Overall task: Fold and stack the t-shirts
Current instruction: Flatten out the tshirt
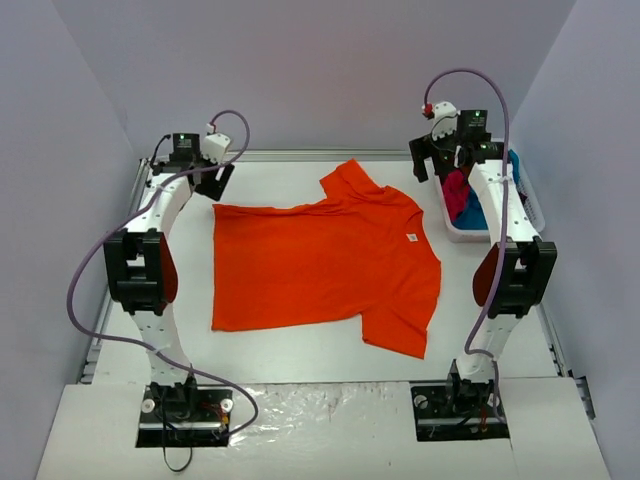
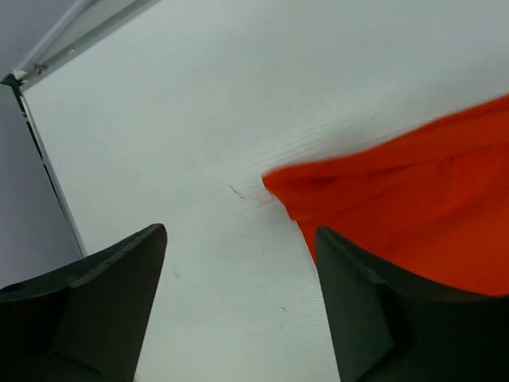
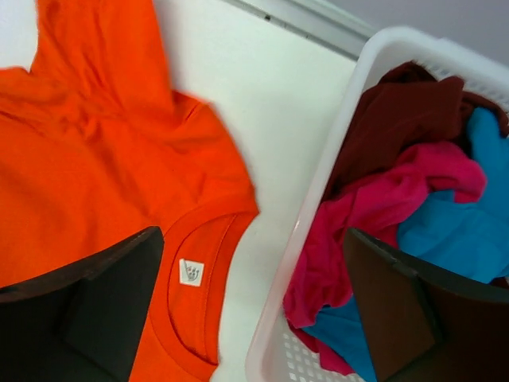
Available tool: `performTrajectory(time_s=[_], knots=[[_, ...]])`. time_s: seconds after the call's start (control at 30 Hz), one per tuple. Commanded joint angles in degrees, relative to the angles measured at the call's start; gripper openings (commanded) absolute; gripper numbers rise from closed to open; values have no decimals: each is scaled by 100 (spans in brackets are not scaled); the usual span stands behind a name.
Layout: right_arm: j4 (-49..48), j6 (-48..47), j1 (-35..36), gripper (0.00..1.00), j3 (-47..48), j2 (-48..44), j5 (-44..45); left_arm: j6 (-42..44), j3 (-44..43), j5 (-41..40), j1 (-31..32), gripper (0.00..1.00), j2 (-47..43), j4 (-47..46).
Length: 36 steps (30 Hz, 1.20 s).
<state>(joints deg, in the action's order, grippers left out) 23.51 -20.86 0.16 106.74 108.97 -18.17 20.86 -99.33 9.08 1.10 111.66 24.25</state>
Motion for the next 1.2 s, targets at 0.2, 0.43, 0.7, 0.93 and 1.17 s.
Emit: performTrajectory(time_s=[0.2,0.43,0.7,0.93,1.17], knots=[[-145,-313,308,99,-917,-726,165,225,545,-337,4,93,-653,-307],[-101,-375,537,65,-1902,-1177,-169,191,2046,50,100,95,-1743,-429],[-127,-199,968,0,-255,612,-116,-117,2462,384,-31,95,-1858,-447],[-39,21,1126,0,2402,2794,-441,-82,2743,314,-84,95,-2103,-535],[-363,-84,1547,0,3749,4061,-442,-109,3121,463,-84,96,-2561,-641]])
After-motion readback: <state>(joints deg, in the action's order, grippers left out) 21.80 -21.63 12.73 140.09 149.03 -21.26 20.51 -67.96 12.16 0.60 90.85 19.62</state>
